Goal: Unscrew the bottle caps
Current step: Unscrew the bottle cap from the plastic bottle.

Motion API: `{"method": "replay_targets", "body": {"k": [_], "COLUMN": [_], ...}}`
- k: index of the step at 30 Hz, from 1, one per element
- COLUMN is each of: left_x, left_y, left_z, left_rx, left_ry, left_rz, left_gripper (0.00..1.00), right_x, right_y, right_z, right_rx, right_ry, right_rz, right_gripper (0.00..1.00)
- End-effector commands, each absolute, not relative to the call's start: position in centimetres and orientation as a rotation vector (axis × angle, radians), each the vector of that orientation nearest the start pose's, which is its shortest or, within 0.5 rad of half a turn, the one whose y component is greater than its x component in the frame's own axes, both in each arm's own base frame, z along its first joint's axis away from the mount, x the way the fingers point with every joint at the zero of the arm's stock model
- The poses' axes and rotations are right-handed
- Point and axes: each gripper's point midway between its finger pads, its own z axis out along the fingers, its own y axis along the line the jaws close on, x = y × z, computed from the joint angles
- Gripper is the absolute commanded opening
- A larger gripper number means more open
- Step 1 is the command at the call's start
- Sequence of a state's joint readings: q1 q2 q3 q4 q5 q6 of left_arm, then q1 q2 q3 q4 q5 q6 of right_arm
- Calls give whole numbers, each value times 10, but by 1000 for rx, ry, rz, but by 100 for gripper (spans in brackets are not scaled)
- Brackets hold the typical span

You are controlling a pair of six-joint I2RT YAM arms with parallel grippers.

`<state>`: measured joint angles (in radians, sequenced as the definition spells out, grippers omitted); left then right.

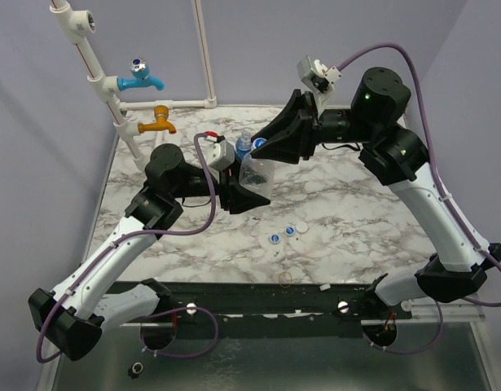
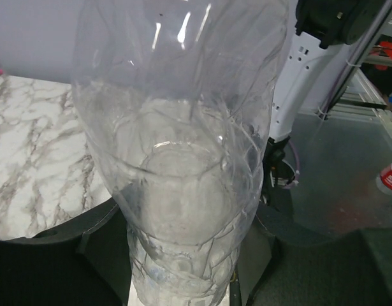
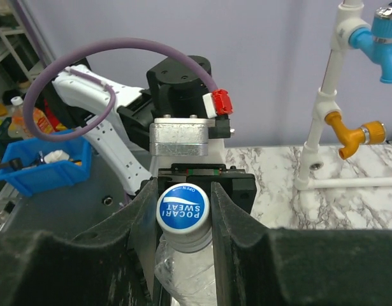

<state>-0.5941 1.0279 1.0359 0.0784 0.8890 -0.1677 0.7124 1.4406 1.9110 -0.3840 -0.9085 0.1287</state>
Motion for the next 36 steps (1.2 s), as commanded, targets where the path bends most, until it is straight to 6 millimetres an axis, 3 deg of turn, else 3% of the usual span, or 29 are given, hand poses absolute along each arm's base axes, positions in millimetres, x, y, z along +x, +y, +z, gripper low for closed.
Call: {"method": "replay_targets", "body": {"k": [1,4,7,9,11,12,14,21,28,34,36], "left_x": [164,166,175,185,201,211,232,292,304,306,306], "left_y": [-289,-289,-288,-288,-286,-284,-278,-245,-235,-234,-234], "left_z": [359,353,353,354,354,354,352,331,322,321,321], "left_rx": [1114,1116,1084,1054,999,959,884,661,598,593,592], "left_ry": [1335,1343,1351,1353,1370,1383,1410,1534,1574,1591,1591], "left_rz": [-1345,-1330,-1279,-1224,-1144,-1095,-987,-651,-578,-566,-566], "left_gripper": [0,0,0,0,0,0,0,0,0,0,0], "right_x": [138,136,146,169,205,224,252,292,315,333,336], "right_y": [328,325,327,332,336,336,335,329,354,369,370], "right_z": [521,523,518,511,502,497,492,502,494,484,480], "right_rx": [-1307,-1309,-1268,-1182,-1038,-963,-838,-554,-509,-478,-472], "right_ry": [1065,1059,1110,1206,1349,1416,1506,1553,1586,1619,1627], "right_rz": [1399,1399,1366,1301,1194,1132,1046,981,1005,982,974], "right_gripper": [20,19,22,62,97,100,100,100,98,78,75]}}
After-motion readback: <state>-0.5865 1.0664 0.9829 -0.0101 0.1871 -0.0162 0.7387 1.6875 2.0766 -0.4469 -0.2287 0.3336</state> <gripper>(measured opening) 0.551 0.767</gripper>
